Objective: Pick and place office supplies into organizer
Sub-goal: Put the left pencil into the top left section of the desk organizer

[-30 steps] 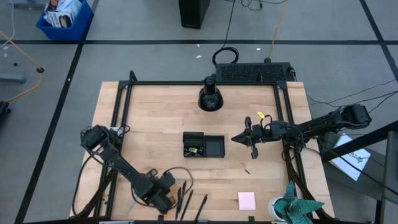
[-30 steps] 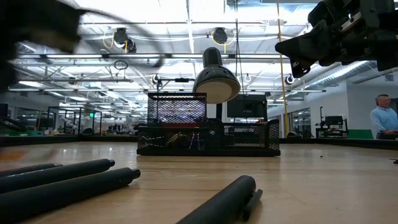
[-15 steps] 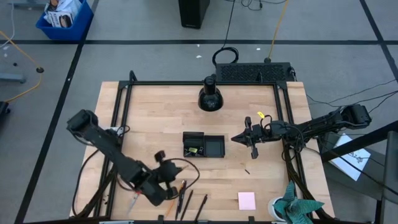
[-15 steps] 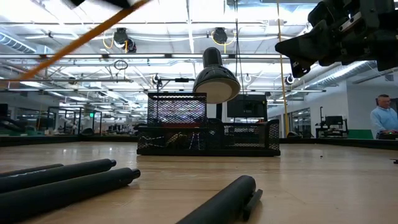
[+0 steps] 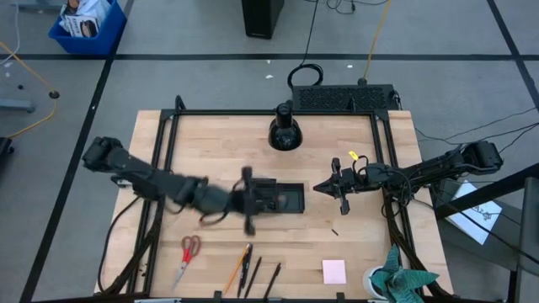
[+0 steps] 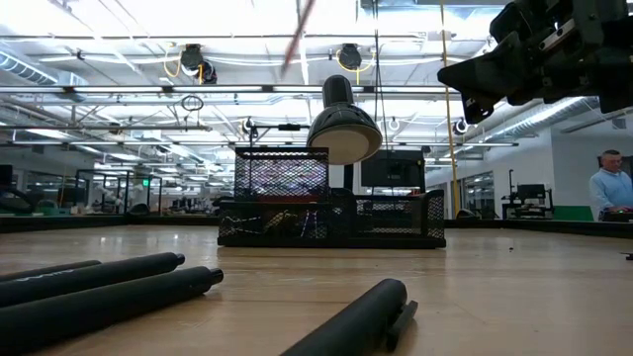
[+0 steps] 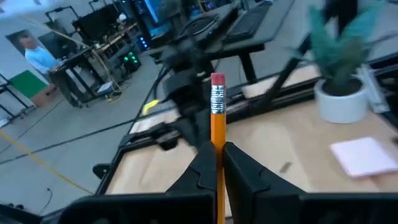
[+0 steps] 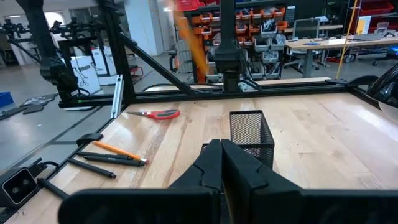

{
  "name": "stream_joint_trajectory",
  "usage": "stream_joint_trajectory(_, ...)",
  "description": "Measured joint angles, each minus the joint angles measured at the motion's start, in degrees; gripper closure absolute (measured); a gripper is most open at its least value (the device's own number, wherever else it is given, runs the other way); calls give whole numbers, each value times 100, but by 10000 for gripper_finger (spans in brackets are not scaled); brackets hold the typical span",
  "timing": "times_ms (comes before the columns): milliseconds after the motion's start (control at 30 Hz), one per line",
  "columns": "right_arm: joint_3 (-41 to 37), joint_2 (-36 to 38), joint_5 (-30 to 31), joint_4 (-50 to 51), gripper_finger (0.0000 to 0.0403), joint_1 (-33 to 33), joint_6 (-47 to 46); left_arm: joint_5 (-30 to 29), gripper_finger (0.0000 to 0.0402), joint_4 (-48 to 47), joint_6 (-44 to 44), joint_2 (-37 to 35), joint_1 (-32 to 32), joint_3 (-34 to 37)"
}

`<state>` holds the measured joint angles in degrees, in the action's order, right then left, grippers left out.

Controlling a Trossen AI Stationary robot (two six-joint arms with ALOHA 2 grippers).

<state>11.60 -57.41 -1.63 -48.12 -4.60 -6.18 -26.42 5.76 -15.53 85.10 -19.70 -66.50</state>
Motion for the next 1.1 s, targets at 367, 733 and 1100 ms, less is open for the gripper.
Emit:
stream_joint_trajectory(367, 0, -1, 0, 85, 403, 0, 95, 2088, 390, 897, 734, 55, 1728, 1108)
stream_joint_trajectory(733, 0, 0, 2, 85, 403, 0, 151, 2359, 393, 764, 1025, 44, 1856, 1621)
stream_joint_trajectory(1100, -1, -1, 35, 39, 403, 4, 281, 2186, 393, 2020, 1295, 126, 1978, 2514)
